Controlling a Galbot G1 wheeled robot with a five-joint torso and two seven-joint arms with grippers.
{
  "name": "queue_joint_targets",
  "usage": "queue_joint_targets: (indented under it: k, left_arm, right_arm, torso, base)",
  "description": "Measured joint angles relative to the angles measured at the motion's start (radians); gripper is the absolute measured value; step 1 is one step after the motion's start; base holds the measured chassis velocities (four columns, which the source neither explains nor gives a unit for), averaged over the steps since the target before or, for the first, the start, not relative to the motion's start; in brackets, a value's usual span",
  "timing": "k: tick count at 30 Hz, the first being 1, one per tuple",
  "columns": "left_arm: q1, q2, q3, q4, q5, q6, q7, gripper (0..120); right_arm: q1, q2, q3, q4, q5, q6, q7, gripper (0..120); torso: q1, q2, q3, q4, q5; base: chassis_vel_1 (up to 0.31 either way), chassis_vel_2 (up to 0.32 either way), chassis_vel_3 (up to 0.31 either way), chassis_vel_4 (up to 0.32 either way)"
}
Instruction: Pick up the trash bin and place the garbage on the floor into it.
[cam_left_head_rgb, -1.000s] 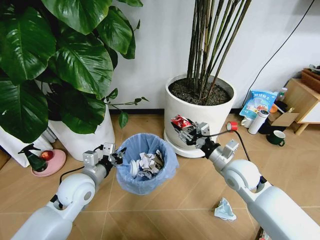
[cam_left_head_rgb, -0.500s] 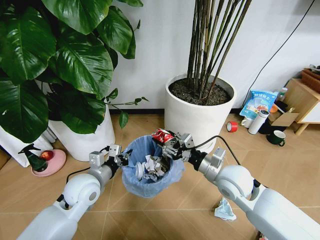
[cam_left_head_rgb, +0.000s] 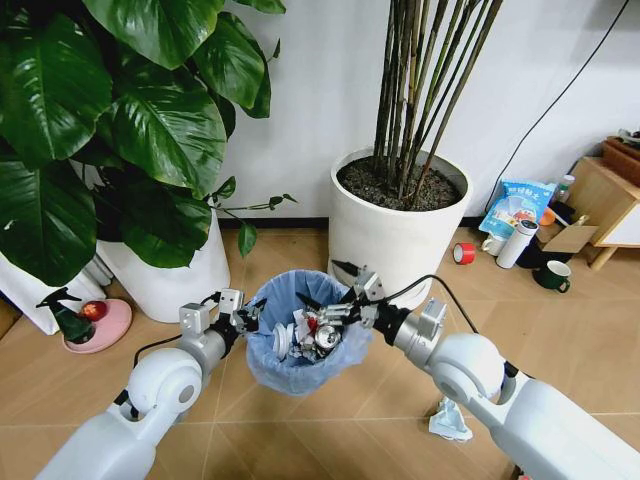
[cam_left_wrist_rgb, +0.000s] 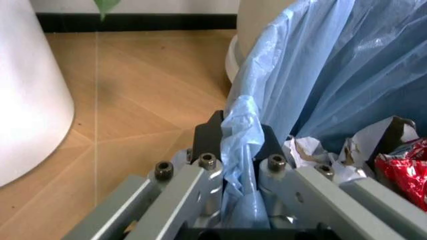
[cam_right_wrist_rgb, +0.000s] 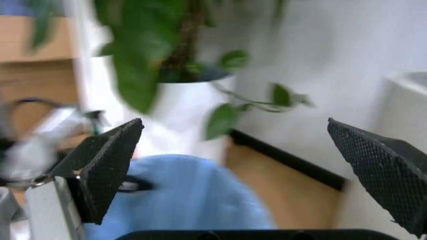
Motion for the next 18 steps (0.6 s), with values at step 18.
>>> queue_joint_targets:
  k: [18]
  left_arm:
    - [0.057,0.016,-0.059,-0.058,0.015,-0.017,-0.017,1]
  right_arm:
    - [-0.408,0.049,0.395,-0.132,-0.088,-0.030,0.060,100]
  torso:
    - [0.000,0.000,0.000,0.0002,-0.0002]
  base:
    - [0.000,0.000,0.000,0.000]
